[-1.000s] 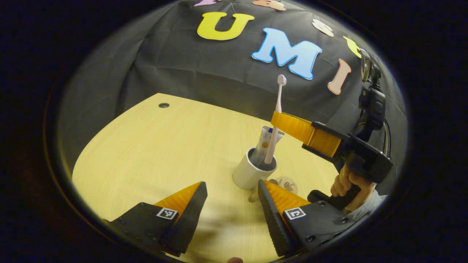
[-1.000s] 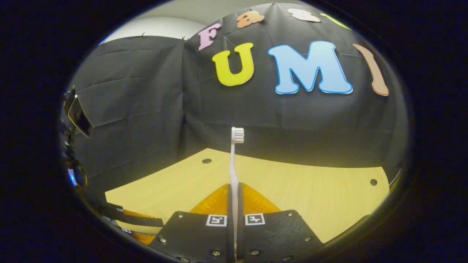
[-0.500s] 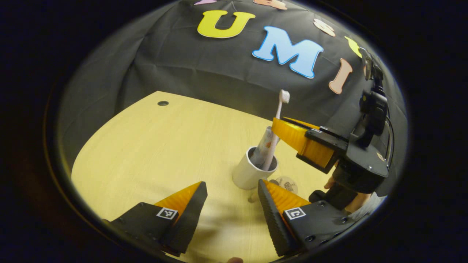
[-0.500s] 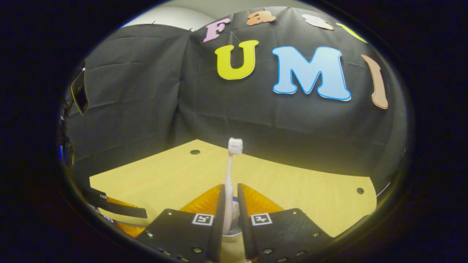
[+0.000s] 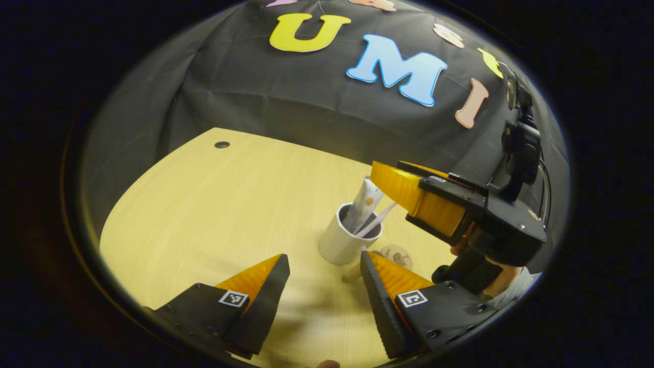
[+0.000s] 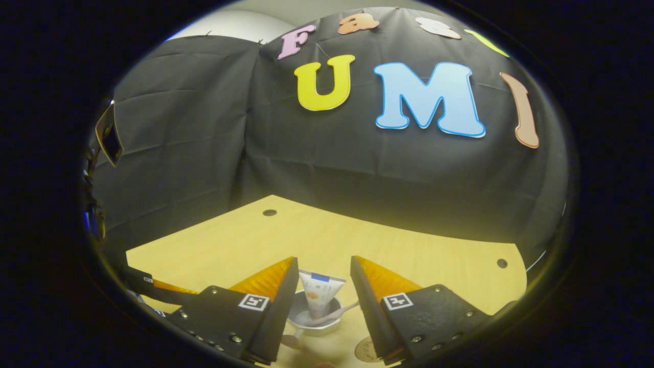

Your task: Put the toothbrush and toothpaste on the desktop into the cup, then pick up the cup and place it on the coaster on the desktop.

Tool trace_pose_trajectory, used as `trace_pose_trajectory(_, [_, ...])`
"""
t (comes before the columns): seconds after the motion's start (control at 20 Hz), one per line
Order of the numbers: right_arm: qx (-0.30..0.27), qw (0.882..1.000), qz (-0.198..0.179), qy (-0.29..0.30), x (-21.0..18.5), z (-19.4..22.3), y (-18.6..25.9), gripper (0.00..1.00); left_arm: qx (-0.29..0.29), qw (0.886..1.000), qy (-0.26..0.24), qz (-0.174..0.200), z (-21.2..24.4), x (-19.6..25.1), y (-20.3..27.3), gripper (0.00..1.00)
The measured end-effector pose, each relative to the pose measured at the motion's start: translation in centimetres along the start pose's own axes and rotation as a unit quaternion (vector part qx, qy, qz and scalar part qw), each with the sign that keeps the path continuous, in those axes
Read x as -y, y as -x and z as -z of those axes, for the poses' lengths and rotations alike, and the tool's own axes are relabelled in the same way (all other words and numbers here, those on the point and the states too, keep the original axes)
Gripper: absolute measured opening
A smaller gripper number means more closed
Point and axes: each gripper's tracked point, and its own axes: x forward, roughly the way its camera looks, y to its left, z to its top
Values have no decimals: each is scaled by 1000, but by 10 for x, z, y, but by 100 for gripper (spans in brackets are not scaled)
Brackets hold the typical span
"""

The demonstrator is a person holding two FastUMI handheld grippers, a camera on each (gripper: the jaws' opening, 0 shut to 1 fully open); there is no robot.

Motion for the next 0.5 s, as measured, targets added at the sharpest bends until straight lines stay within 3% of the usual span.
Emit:
trace_pose_trajectory(0.05, [2,1000,2,-3,1,-2,2,67,-1,1000,-2,2,1,3,-1,91])
trace_pose_trajectory(0.2, [7,1000,13,-9,12,-10,9,66,-2,1000,-7,6,1,8,-1,90])
trace_pose_trajectory(0.35, [15,1000,22,-16,19,-17,19,90,-6,1000,-7,8,3,14,-3,91])
trace_pose_trajectory(0.5, [23,999,31,-28,29,-25,30,90,-9,1000,-5,11,4,21,-4,91])
